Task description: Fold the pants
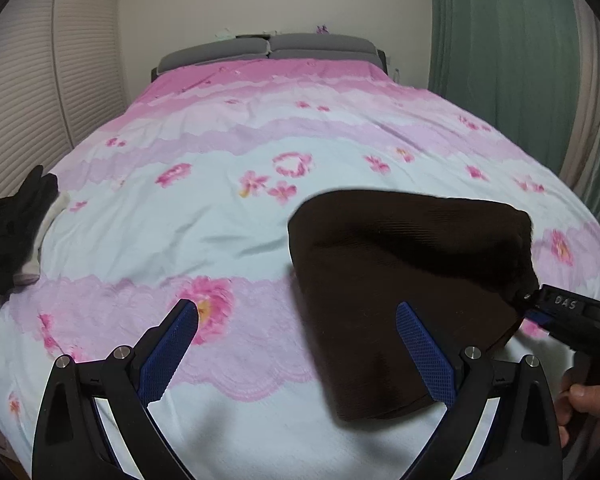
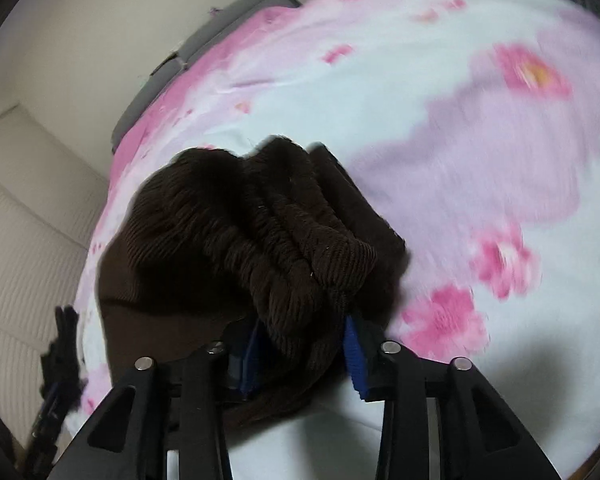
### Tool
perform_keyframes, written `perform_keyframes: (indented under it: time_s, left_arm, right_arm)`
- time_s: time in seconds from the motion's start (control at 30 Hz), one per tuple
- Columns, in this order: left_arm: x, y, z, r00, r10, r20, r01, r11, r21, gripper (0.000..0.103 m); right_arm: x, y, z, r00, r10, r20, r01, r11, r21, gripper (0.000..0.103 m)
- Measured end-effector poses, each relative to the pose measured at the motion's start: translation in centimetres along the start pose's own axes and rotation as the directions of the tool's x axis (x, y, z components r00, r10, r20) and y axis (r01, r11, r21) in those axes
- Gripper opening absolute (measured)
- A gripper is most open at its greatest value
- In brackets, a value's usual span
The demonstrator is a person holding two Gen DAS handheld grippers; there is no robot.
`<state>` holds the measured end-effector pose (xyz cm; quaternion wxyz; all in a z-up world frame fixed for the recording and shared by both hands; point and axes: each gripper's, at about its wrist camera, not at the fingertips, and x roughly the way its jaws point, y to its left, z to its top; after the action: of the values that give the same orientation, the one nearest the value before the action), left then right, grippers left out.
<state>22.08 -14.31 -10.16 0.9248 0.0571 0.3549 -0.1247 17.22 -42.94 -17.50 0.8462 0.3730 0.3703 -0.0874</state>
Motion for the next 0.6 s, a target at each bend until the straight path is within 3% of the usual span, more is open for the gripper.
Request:
perform_keyframes:
  time_s: [0.03,0.07,0.1,0.17,0.37,0.47,0.53,0.6]
  left_arm:
    - [0.2,-0.1,-0.2,1.0,0.0,-0.006,0.0,1.0,0.004,0.101]
    - [0.4,-0.1,-0.3,1.0,0.001,-0.011,-0.001,1.0,0.004,0.101]
    - [0.5,-0.1,-0.3,1.0,0.0,-0.015,0.0,1.0,0.002,0.101]
    - [0.5,0.1,-0.3,1.0,-0.004,-0.017,0.004,1.0,-0.009,0.101]
    - [-0.3,0.1,0.7,1.0,-0.016,0.019,0.016,1.0,-0.024,0.101]
    - [-0.3,-0.4,1.4,0.999,-0.024,0.03,0.025,0.999,-0.03,0.101]
    - [-0.3,-0.8,1.8,0.999,-0.033,0.032,0.034,0.999,-0.038,0.101]
    - [-0.3,-1.2,2.1,0.999,-0.037,0.037,0.039,0.998,-0.045,0.101]
  right_arm:
    - [-0.2,0.1,0.2,1.0,0.004,-0.001,-0.004,1.0,0.001,0.041]
    - [-0.5,0.5,0.5,1.0,-0.006,-0.003,0.006,1.0,-0.013,0.047]
    - [-0.9,0.9,0.6,1.0,-0.028,-0.003,0.028,0.999,-0.029,0.06]
    - [-2.0,1.6,0.7,0.997,-0.083,0.011,0.083,0.995,-0.062,0.067]
    - [-7.3,3.7,0.9,0.987,-0.03,0.16,0.064,0.975,-0.212,0.067]
    - [-7.1,6.4,3.1,0.992,-0.003,0.129,0.047,0.942,-0.334,0.065]
    - [-5.5,7.9,4.9,0.997,-0.033,0.068,0.057,0.924,-0.379,0.064]
    - [-3.5,8.3,6.4,0.998,-0.055,-0.005,0.049,0.923,-0.383,0.051]
